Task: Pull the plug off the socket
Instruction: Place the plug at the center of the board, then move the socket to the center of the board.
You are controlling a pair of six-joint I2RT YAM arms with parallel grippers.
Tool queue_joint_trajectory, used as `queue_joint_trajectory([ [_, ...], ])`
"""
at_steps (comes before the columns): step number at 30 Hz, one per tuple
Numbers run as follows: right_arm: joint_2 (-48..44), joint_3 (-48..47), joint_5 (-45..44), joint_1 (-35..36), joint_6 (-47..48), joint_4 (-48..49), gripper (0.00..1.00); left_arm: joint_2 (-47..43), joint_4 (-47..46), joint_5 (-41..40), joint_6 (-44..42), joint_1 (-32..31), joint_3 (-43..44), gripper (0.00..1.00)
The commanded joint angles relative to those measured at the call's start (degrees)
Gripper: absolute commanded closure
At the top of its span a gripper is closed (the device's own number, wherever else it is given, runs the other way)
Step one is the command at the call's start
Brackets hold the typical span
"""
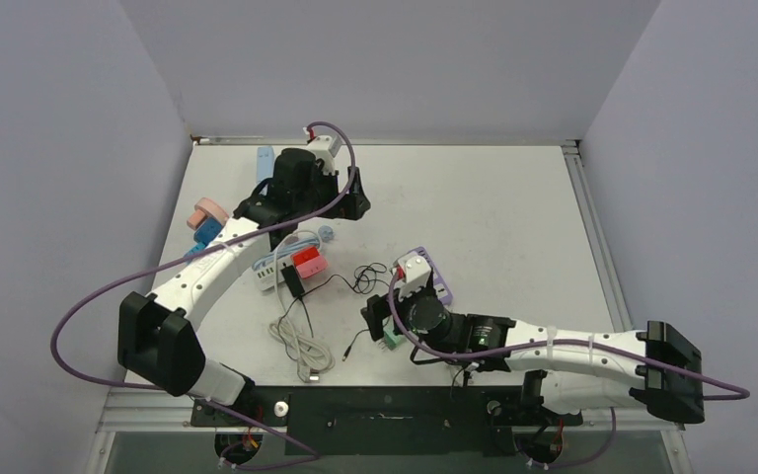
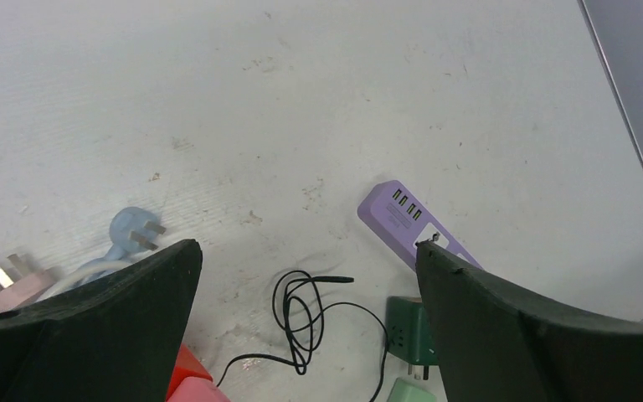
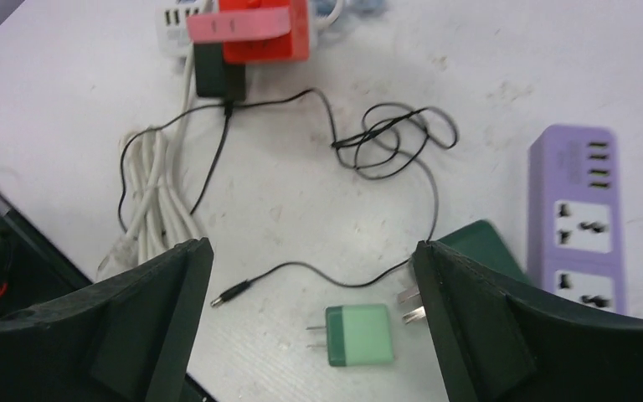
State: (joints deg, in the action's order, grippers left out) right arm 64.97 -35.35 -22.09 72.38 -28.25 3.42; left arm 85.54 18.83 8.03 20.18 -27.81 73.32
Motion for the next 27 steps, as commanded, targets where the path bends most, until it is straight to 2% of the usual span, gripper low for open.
queue_joint_trajectory([
  [1,-1.3,-5.8,-9.6,-3.6,6.5,-8.5,0.03,-3.8,0.0,-4.1,-2.3,0.8,-1.6,0.03],
  [3,-0.8,-7.7,-6.8,-8.7,7.2,-10.2,0.01,-4.0,0.0,-4.2,-2.3,0.9,-2.4,0.03],
  [6,1.2,-9.5,1.9,-18.3,8.4,-11.2,0.00,-3.8,0.3,-4.2,-2.5,0.9,-2.3,0.03],
  [8,3.4,-10.0,6.3,-23.2,10.2,-11.0,0.07,-3.6,0.5,-4.0,-2.4,1.0,-2.1,0.03],
  [12,10.5,-11.7,15.2,-30.8,14.7,-11.4,0.10,-4.0,0.1,-4.1,-2.4,1.1,-2.5,0.03],
  [15,15.9,-13.5,18.3,-31.9,17.6,-11.8,0.10,-4.3,0.2,-5.3,-2.7,1.1,-2.7,0.03],
  [21,25.0,-16.2,18.5,-33.0,19.5,-9.7,0.08,-4.2,-0.1,-4.7,-2.6,1.1,-2.8,0.03],
  [27,29.1,-18.0,17.9,-33.9,20.2,-8.8,0.04,-3.5,-0.1,-3.1,-1.9,1.1,-2.8,0.03],
])
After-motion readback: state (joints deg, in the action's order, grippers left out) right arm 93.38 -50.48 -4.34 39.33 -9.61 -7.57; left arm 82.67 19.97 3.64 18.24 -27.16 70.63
